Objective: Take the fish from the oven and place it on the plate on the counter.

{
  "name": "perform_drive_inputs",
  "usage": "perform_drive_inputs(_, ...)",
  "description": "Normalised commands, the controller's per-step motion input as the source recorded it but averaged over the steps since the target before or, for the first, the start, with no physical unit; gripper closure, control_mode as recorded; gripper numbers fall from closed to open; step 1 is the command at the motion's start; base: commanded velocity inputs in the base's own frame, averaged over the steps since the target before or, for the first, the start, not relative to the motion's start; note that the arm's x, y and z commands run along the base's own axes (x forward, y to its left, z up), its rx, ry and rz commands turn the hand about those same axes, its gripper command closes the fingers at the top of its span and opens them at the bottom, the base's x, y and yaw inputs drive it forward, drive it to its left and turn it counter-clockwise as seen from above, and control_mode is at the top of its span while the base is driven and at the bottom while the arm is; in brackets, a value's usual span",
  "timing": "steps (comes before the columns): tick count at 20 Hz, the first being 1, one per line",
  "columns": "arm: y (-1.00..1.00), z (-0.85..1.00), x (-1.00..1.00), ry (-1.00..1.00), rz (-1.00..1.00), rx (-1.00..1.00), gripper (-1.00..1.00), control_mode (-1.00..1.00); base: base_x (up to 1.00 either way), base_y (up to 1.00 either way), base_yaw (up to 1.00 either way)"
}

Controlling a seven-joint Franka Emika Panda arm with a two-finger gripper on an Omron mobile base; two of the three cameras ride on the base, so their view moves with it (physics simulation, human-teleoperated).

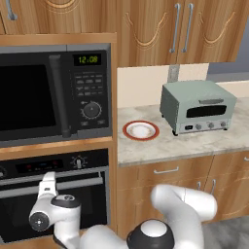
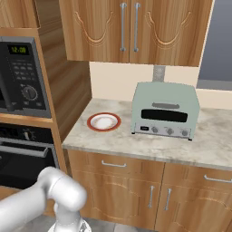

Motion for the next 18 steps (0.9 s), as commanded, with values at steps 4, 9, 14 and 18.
perform_drive_inputs(4, 0.01, -0.36, 0.28, 0.0, 0.0, 0.0, -1.0, -1.0, 0.0, 0.0, 0.0)
perform_drive_inputs(9, 0.1, -0.23, 0.41, 0.0, 0.0, 0.0, -1.0, -1.0, 0.0, 0.0, 0.0)
perform_drive_inputs(14, 0.13, -0.27, 0.33, 0.0, 0.0, 0.0, -1.0, -1.0, 0.0, 0.0, 0.0)
perform_drive_inputs(18, 0.19, -0.4, 0.18, 0.0, 0.0, 0.0, -1.0, -1.0, 0.0, 0.0, 0.0)
